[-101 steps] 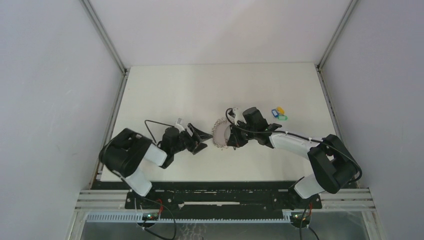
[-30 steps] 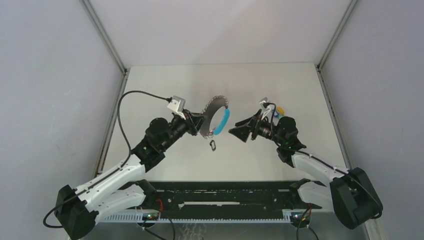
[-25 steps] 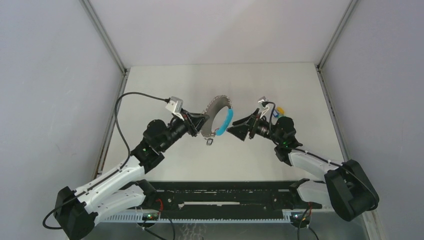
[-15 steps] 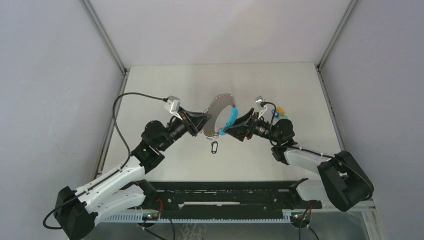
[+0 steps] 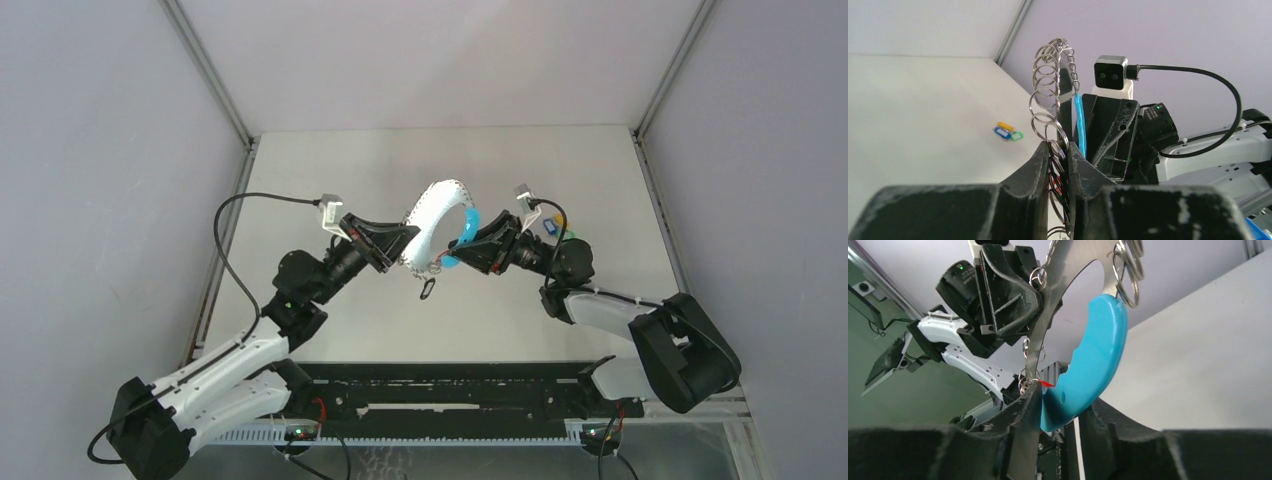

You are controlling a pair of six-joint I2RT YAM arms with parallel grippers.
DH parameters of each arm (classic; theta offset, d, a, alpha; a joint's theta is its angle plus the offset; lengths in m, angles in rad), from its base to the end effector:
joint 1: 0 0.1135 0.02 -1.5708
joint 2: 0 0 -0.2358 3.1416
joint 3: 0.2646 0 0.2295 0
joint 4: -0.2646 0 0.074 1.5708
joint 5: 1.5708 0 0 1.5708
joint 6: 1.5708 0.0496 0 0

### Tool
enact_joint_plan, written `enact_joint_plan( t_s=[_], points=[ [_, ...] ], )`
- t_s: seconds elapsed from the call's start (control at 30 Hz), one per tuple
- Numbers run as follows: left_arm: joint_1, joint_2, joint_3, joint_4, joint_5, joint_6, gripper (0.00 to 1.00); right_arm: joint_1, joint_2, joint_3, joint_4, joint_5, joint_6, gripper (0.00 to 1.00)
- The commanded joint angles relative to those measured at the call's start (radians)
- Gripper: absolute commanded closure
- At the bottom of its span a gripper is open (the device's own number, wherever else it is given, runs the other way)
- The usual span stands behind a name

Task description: Put the keys on the keyring

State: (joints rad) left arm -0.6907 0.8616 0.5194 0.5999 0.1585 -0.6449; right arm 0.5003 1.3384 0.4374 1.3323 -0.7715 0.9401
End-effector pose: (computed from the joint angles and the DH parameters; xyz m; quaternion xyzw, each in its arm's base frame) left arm 0.1601 -0.1425 0.3060 0.0766 0.6069 -0.5269 0.5901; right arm 0.2026 0.1502 0.2524 -0.2002 0.5569 0.6671 0.4526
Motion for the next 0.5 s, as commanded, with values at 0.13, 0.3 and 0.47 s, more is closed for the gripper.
enact_joint_plan(
  t_s=[0.13, 0.3, 0.47],
  points=[
    [0.006, -0.016, -0.009, 0.096, 0.039, -0.019, 1.0, 0.018, -0.049, 0.075, 0.097, -0.024, 0.032, 0.73],
    [0.006, -0.021, -0.02, 0.132, 0.063, -0.022, 1.0, 0.026, -0.057, 0.088, 0.097, -0.025, 0.037, 0.65],
    [0.006, -0.031, -0.029, 0.147, 0.059, -0.022, 1.0, 0.032, -0.067, 0.097, 0.102, -0.024, 0.044, 0.67]
  ],
)
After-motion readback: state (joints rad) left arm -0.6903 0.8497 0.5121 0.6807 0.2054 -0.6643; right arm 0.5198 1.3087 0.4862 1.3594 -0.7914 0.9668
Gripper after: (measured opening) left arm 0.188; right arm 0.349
